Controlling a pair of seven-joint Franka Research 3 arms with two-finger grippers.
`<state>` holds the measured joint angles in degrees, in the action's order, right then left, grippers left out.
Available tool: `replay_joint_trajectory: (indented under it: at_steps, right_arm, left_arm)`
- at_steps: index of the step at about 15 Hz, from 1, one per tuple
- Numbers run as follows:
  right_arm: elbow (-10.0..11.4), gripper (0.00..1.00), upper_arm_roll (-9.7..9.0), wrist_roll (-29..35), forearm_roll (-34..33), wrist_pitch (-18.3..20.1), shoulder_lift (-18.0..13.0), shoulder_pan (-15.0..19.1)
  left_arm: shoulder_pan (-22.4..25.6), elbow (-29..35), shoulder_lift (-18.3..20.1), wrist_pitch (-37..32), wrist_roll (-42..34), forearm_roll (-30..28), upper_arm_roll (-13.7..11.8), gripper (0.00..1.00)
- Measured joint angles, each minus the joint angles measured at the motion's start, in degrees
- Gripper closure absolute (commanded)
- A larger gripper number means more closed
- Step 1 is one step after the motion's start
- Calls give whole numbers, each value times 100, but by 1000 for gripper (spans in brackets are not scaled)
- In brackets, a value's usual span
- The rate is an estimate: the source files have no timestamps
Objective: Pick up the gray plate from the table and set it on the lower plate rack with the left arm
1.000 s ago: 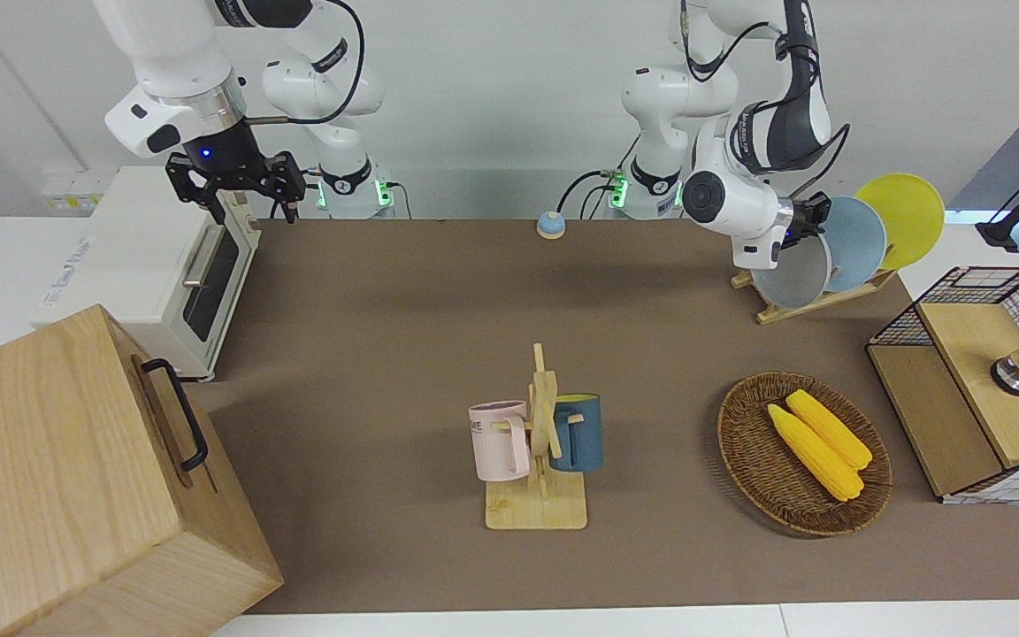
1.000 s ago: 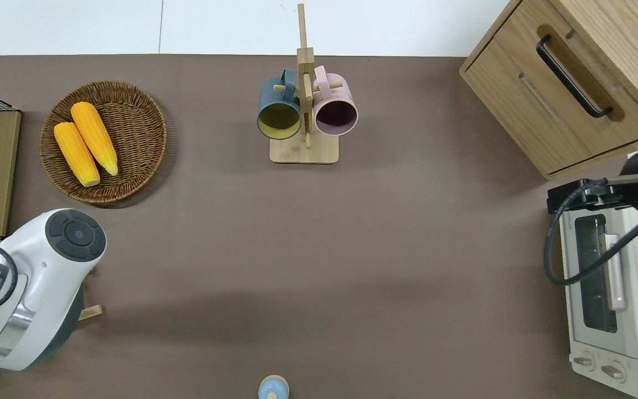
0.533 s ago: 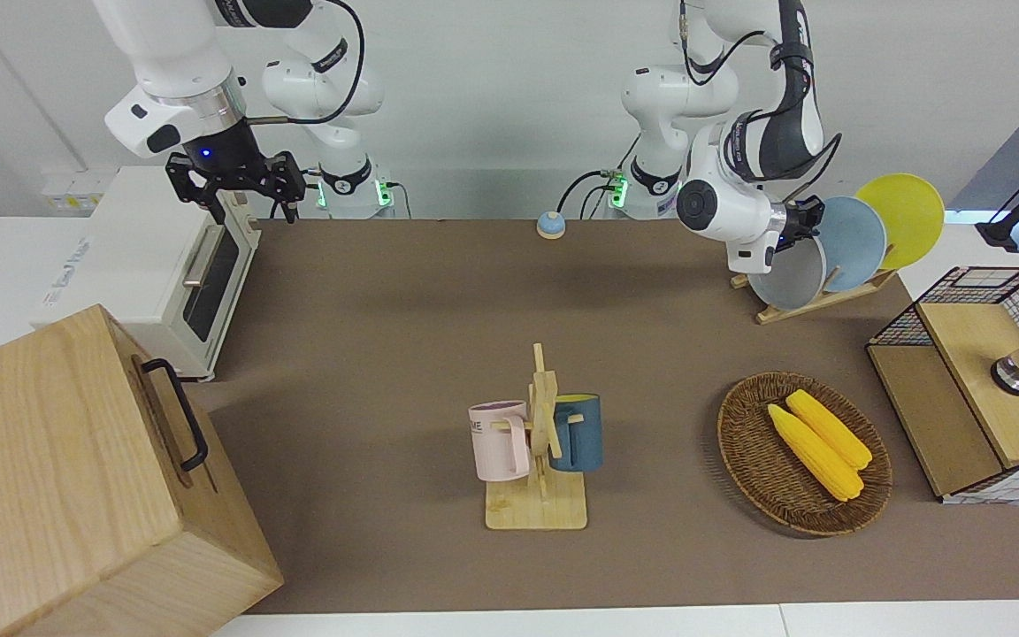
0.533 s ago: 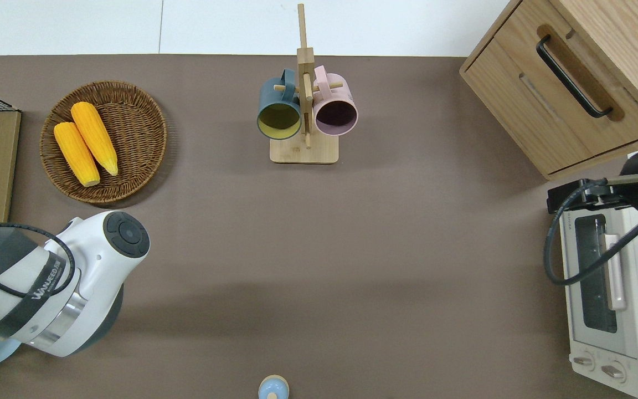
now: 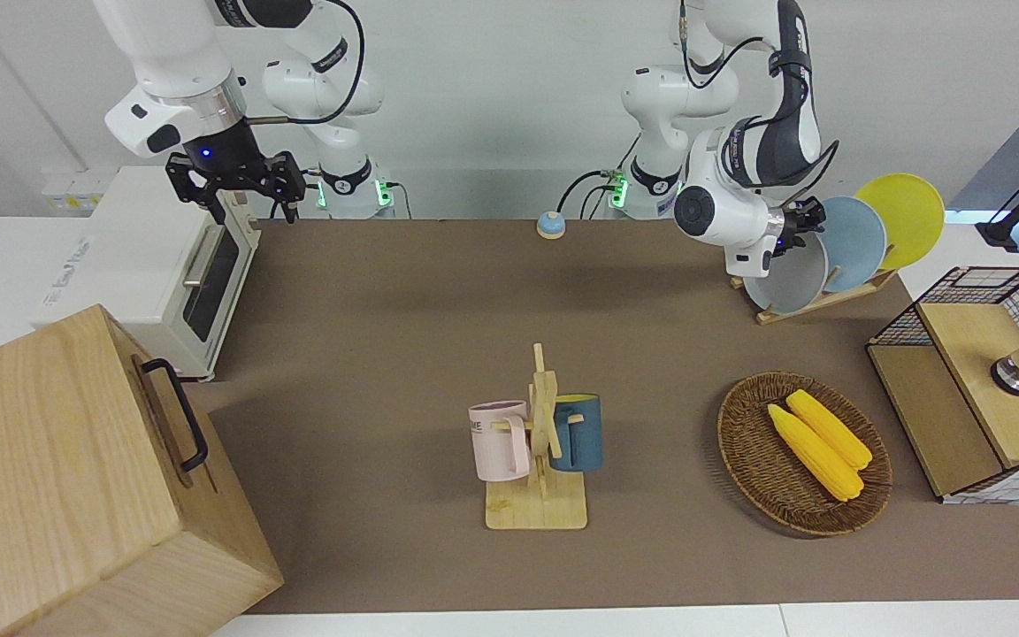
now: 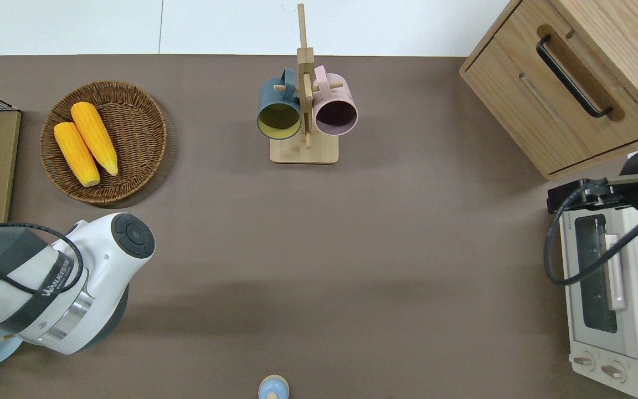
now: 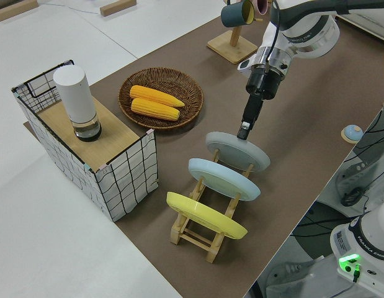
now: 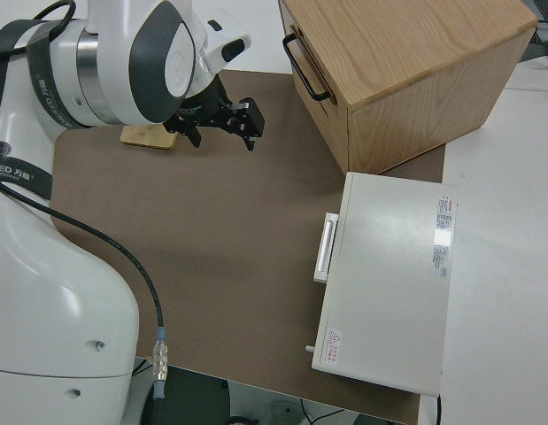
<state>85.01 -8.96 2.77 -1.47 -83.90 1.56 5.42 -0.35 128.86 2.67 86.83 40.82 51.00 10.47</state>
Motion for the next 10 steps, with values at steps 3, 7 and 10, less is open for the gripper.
replay_joint_trajectory:
  at_steps: [3, 7, 10]
  right_arm:
    - [0, 17, 0, 0, 0, 0, 0, 0]
    - [0, 17, 0, 0, 0, 0, 0, 0]
    - [0, 17, 0, 0, 0, 0, 0, 0]
  left_arm:
    - [0, -11, 0, 0, 0, 6, 1, 0]
    - [-6, -126, 1, 51, 0, 7, 10, 0]
    - [-12, -383, 2, 276, 0, -187, 37, 0]
